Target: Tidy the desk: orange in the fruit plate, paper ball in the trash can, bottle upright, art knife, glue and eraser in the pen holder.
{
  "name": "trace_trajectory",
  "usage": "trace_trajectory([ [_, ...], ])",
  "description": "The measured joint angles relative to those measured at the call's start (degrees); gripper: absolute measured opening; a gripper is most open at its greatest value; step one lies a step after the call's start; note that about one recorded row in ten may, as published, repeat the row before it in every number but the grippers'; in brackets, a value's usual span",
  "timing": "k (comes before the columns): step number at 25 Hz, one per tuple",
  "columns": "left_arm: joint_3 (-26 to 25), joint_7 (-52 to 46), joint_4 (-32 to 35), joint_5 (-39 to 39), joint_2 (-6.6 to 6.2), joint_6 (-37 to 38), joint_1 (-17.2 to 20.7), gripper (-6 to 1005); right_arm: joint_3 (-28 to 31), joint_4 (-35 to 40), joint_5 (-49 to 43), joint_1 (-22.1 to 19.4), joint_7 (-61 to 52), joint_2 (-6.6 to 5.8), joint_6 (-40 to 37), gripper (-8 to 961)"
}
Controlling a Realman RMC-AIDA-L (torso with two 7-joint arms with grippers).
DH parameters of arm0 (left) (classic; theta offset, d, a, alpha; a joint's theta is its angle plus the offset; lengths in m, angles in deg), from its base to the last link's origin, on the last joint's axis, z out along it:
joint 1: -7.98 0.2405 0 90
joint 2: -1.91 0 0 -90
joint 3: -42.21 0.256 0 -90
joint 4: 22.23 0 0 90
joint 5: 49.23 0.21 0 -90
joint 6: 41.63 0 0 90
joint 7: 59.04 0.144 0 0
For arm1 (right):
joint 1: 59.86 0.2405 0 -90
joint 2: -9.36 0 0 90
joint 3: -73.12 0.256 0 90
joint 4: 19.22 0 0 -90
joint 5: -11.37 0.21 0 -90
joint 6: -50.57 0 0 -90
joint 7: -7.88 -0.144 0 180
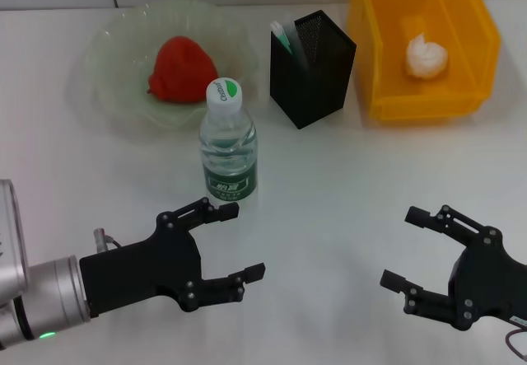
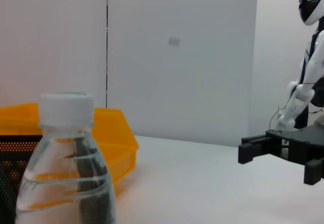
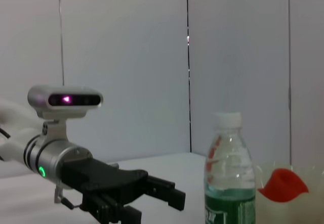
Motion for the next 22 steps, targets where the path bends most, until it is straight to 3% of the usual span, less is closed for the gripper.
trace_trajectory([
  [22,0.0,0.5,-0.7,-0.3,0.29,-0.9,0.8,859,0.7,-3.0,0.6,2.9,0.3,0.02,1.6,839],
])
